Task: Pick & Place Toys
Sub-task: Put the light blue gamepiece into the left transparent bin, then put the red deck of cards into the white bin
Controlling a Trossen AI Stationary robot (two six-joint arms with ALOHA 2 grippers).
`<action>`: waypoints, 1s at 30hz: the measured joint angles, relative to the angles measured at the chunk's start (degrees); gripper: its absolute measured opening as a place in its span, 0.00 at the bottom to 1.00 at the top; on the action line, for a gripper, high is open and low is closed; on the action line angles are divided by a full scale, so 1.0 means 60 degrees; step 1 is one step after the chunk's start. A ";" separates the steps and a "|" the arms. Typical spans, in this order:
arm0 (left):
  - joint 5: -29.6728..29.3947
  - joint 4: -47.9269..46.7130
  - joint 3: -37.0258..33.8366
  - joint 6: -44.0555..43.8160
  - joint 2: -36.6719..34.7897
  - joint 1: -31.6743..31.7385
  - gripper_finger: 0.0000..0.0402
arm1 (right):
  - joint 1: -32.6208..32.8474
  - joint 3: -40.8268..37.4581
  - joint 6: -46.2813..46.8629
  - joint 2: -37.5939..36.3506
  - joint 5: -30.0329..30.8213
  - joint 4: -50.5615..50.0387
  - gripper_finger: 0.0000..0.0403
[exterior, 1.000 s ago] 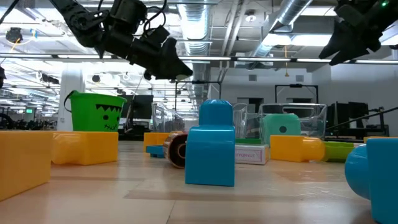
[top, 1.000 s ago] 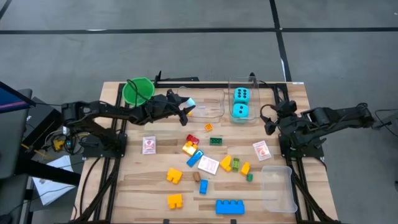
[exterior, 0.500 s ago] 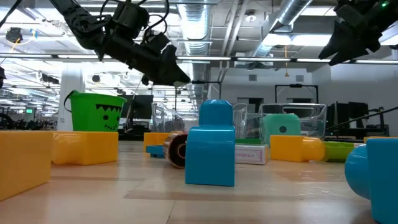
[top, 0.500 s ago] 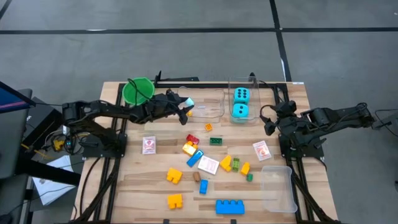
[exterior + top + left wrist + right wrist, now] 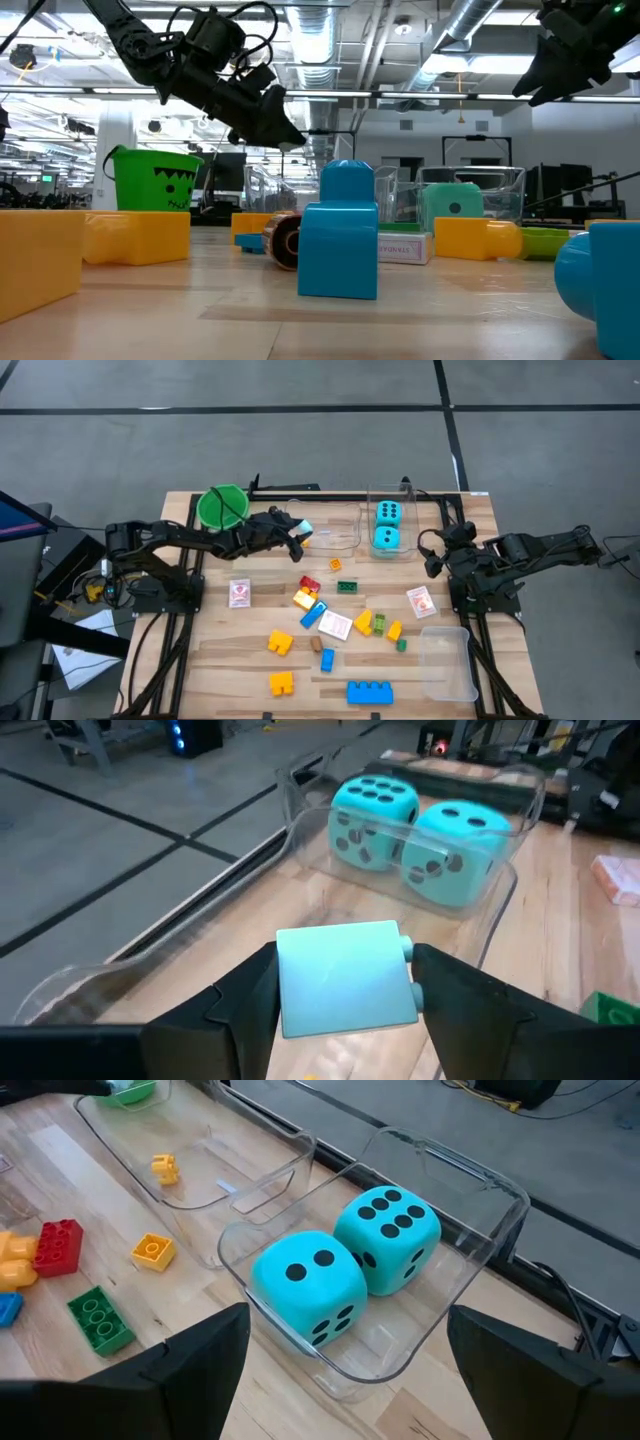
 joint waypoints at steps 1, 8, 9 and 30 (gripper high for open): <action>0.0002 -0.0173 0.0000 0.0000 0.0000 0.0054 0.50 | 0.0000 0.0000 -0.0001 0.0000 0.0000 -0.0001 0.82; -0.0056 -0.0857 -0.0004 -0.0251 0.0000 0.0395 0.52 | 0.0000 0.0000 0.0001 0.0000 0.0000 -0.0001 0.82; -0.0056 -0.0844 -0.0004 -0.0268 0.0000 0.0403 0.53 | 0.0000 0.0000 0.0001 0.0000 0.0000 -0.0001 0.82; -0.0388 -0.0883 -0.0007 -0.0248 -0.0178 0.0282 0.53 | 0.0000 -0.0004 0.0000 0.0000 -0.0001 -0.0012 0.82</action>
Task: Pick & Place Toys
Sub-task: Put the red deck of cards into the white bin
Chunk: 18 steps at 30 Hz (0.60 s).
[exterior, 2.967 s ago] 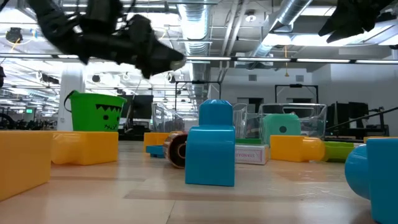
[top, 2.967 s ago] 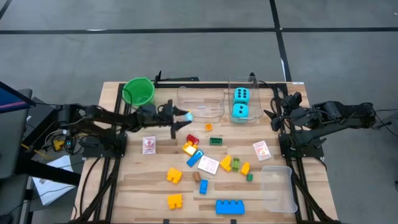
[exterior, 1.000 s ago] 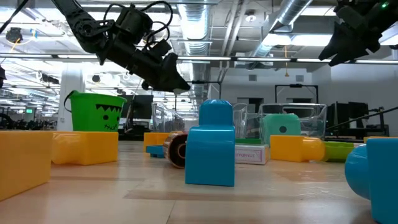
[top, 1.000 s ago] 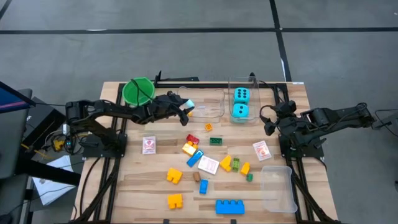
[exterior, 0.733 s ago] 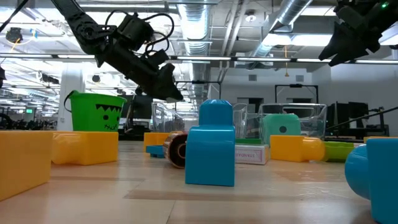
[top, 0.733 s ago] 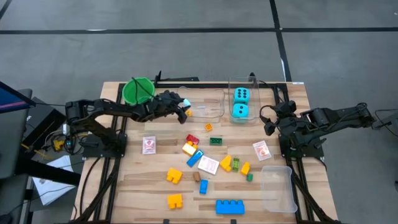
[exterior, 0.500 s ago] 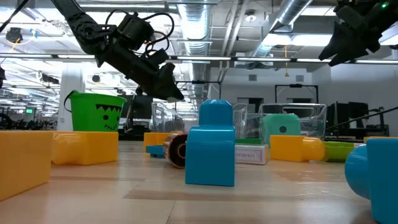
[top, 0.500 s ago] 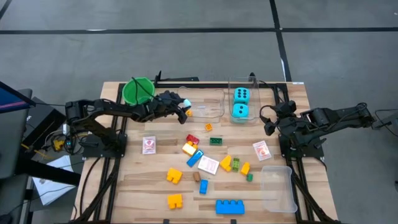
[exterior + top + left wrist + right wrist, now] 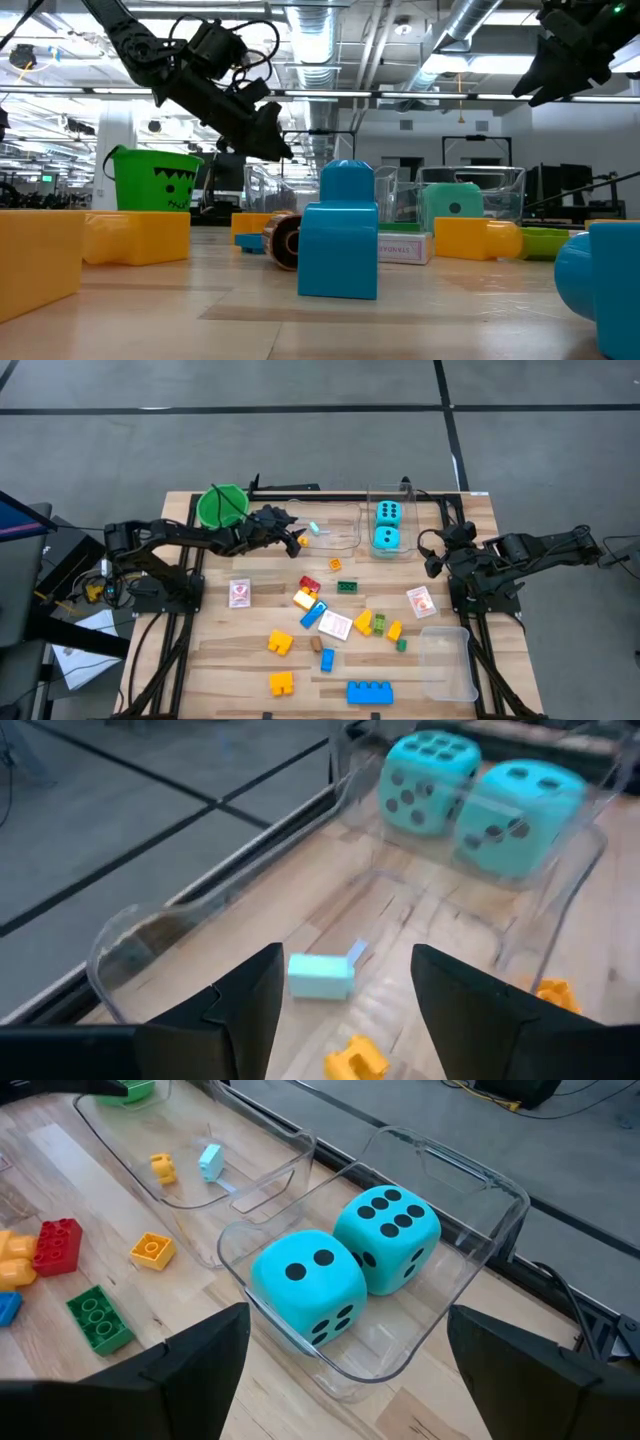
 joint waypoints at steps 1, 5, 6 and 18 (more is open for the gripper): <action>0.0000 0.0001 -0.0004 -0.0002 -0.0120 -0.0070 0.53 | 0.0000 0.0000 0.0001 0.0000 -0.0001 -0.0001 0.82; 0.0497 -0.0989 0.0000 0.0000 -0.1043 -0.0395 0.53 | 0.0000 0.0000 0.0002 0.0000 -0.0003 -0.0047 0.82; 0.0761 -0.1442 0.0000 -0.0004 -0.1369 -0.0483 0.53 | 0.0000 0.0000 0.0002 0.0000 -0.0006 -0.0071 0.82; 0.2018 -0.6793 -0.0587 -0.2699 -0.4715 -0.2310 0.53 | 0.0000 -0.0011 0.0260 0.0000 -0.0021 -0.0353 0.82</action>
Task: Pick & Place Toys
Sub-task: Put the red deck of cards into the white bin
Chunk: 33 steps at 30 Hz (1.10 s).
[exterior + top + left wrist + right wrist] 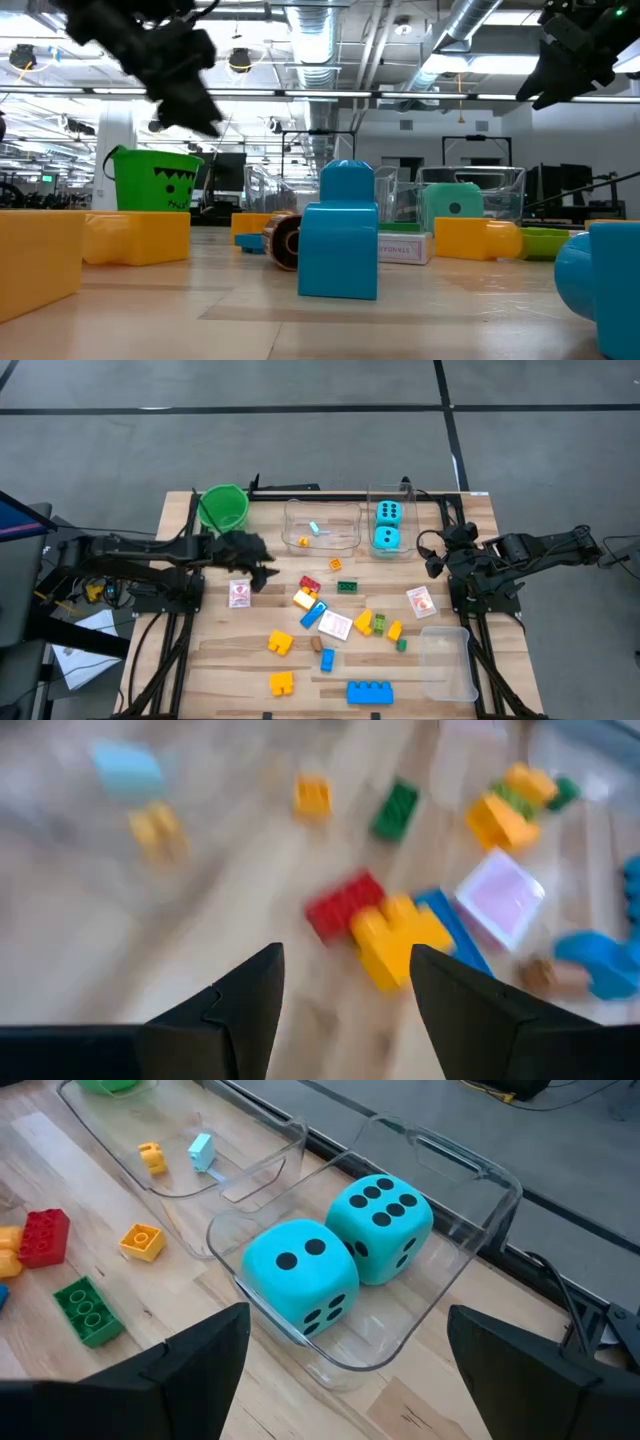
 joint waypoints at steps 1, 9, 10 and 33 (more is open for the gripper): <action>0.0002 -0.0148 -0.0176 -0.0505 -0.0147 -0.0152 0.53 | 0.0000 0.0000 -0.0003 0.0004 0.0000 0.0006 0.82; -0.0206 -0.3171 -0.1044 -0.5229 -0.0708 -0.1091 0.53 | 0.0001 0.0000 -0.0003 0.0000 0.0004 0.0062 0.82; -0.0260 -0.3484 -0.1122 -0.5518 -0.0708 -0.1205 0.53 | 0.0004 0.0000 -0.0003 0.0003 0.0004 0.0062 0.82; -0.0284 0.3523 -0.2735 -0.2771 0.1102 -0.0520 0.35 | 0.0003 0.0004 0.0001 0.0001 0.0008 0.0080 0.82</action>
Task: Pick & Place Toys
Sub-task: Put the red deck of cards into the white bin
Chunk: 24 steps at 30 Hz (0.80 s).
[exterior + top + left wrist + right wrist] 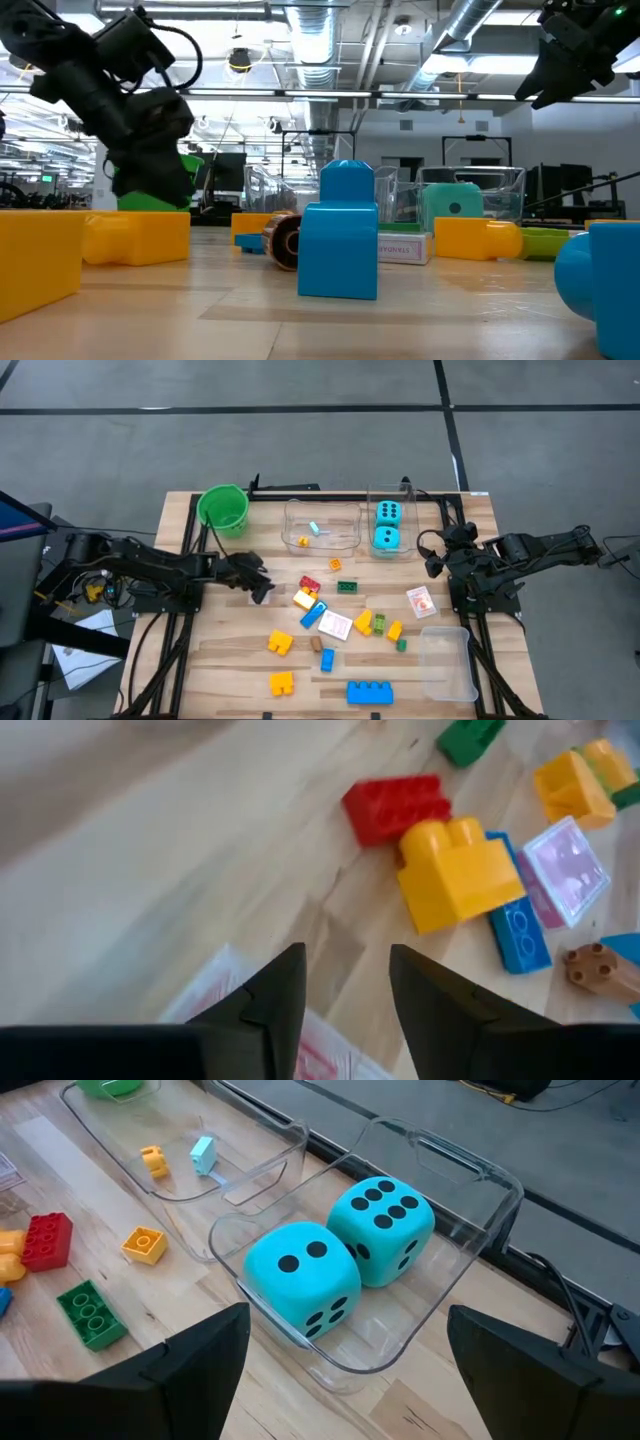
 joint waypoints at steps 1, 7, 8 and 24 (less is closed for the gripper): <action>-0.0017 0.0177 -0.0003 0.0259 0.0025 0.0021 0.35 | -0.0001 0.0000 0.0000 -0.0001 -0.0001 0.0000 0.82; -0.0277 0.0008 0.0015 -0.0202 -0.0121 -0.0021 0.41 | -0.0003 0.0000 0.0007 -0.0001 -0.0012 0.0000 0.82; -0.0291 -0.0157 0.0015 -0.0471 -0.0156 -0.0077 0.44 | -0.0001 0.0004 0.0007 0.0001 -0.0012 0.0000 0.82; 0.2124 -0.1360 0.0055 -0.3785 -0.0326 -0.0204 0.92 | 0.0000 0.0007 0.0002 0.0001 -0.0016 -0.0007 0.82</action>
